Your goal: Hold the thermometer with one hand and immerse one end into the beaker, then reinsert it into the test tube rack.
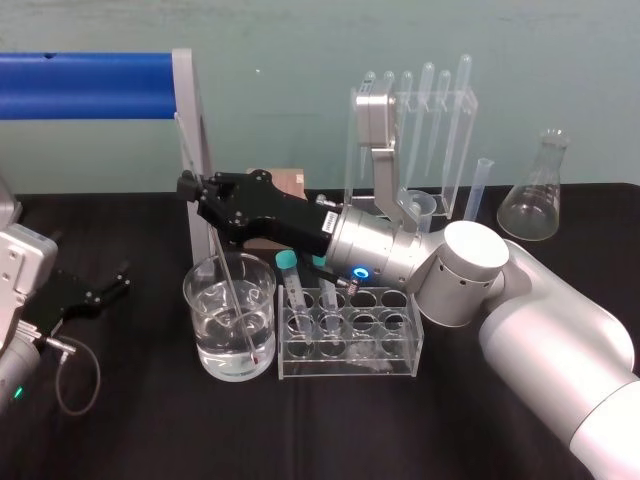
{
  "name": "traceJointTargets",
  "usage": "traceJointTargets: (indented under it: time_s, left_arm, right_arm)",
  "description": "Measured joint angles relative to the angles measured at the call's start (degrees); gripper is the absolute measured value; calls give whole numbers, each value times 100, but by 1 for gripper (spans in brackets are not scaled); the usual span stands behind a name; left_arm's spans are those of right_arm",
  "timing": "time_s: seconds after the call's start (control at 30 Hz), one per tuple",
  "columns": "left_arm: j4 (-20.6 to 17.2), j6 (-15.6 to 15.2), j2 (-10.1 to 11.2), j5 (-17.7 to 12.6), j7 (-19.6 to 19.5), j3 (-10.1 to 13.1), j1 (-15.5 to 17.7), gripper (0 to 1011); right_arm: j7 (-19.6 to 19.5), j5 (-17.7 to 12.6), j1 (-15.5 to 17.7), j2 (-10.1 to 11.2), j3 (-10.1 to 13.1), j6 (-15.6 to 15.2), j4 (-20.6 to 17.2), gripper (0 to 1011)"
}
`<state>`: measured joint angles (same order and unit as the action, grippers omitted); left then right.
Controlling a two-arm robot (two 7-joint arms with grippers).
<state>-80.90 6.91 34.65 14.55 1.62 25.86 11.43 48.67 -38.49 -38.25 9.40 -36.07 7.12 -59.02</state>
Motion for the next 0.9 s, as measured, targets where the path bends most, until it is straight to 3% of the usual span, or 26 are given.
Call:
traceJointTargets:
  time_s: [0.9]
  left_arm:
    - [0,0,0,0,0,0,0,1008]
  right_arm:
    - [-5,-5,7,-5,1,2,0,57]
